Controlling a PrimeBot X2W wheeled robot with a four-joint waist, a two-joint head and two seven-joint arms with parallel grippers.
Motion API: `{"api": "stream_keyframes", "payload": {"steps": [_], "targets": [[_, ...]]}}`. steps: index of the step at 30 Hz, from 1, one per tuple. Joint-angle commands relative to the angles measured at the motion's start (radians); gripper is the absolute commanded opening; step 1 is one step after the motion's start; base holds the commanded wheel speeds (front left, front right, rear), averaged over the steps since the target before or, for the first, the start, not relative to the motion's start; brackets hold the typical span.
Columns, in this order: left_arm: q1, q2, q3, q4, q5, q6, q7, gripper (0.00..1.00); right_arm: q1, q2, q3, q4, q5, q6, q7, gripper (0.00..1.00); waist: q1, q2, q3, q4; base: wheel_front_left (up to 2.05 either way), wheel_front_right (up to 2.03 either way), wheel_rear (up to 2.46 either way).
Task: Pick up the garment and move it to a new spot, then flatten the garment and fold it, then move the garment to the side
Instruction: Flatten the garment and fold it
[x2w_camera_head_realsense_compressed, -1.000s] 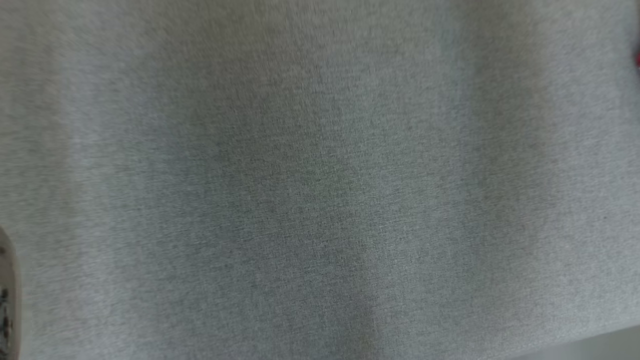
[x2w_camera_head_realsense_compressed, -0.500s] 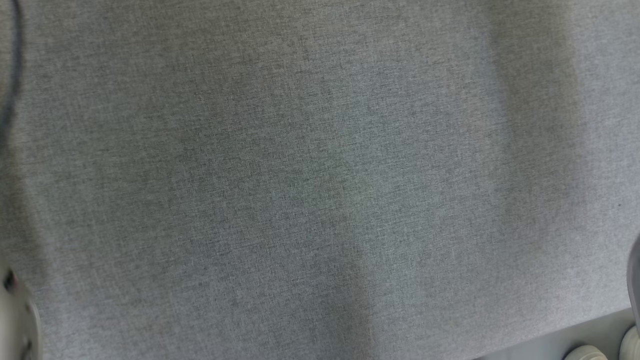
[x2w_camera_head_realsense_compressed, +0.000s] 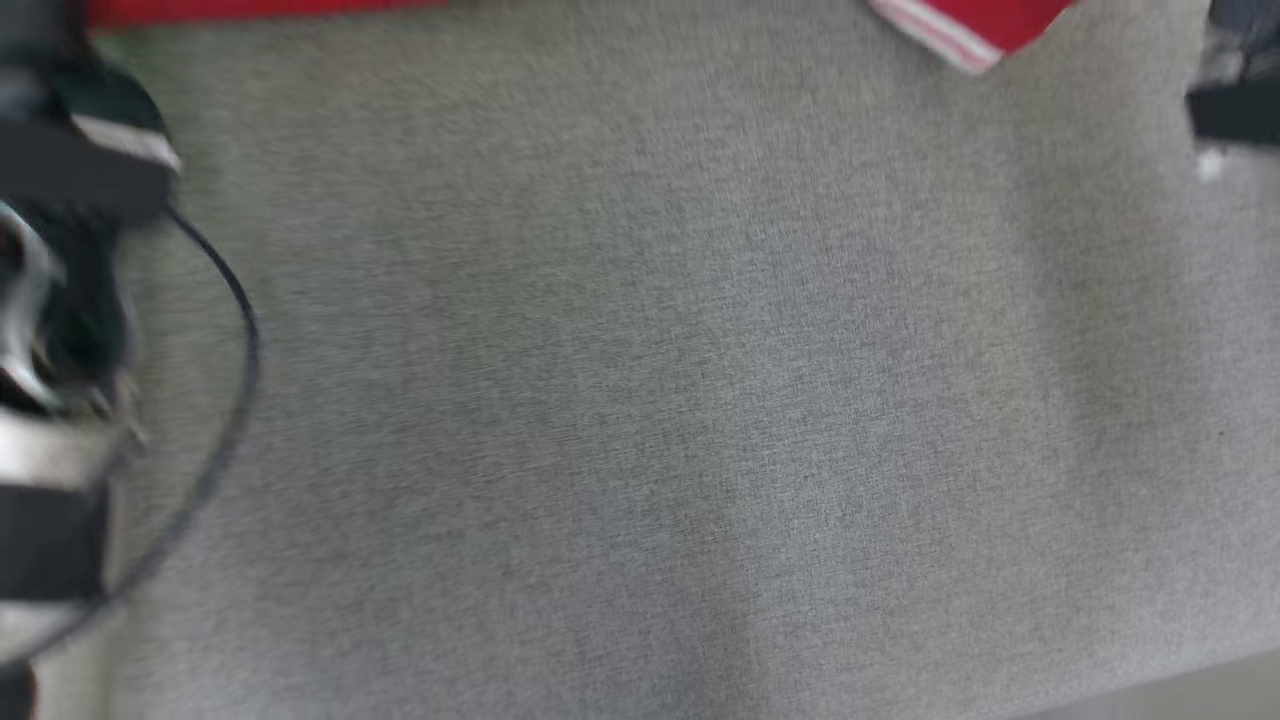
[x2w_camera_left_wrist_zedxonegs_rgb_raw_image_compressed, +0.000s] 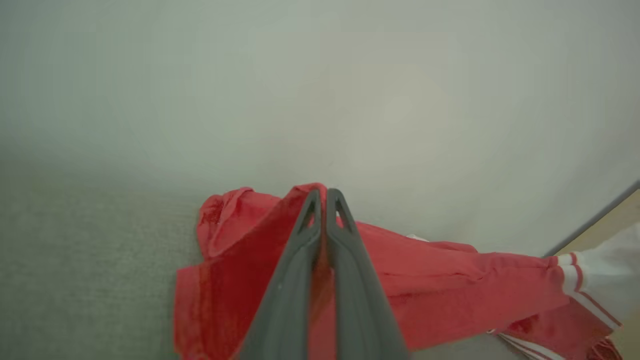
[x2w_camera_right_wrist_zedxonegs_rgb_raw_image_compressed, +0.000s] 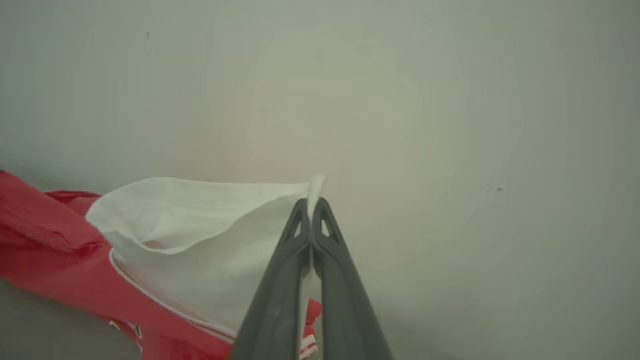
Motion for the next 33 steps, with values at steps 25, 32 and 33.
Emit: {"api": "stream_keyframes", "payload": {"steps": [25,32,33], "targets": [[0.618,-0.084,-0.112,0.033,-0.193,0.022,0.137,0.0,0.629,-0.194,0.027,-0.13,0.307,0.0,0.475,0.0,0.0002,0.0001,-0.429,0.077,0.0,0.0,0.0],[0.745,-0.093,-0.127,0.055,-0.215,0.031,0.142,0.0,0.807,-0.183,-0.011,-0.162,0.37,0.0,0.612,0.0,0.0002,0.0001,-0.5,0.074,0.0,0.0,0.0],[0.761,-0.094,-0.125,0.056,-0.218,0.032,0.137,0.0,0.83,-0.178,-0.021,-0.168,0.38,0.0,0.628,0.0,0.0002,0.0001,-0.508,0.074,0.0,0.0,0.0]]}}
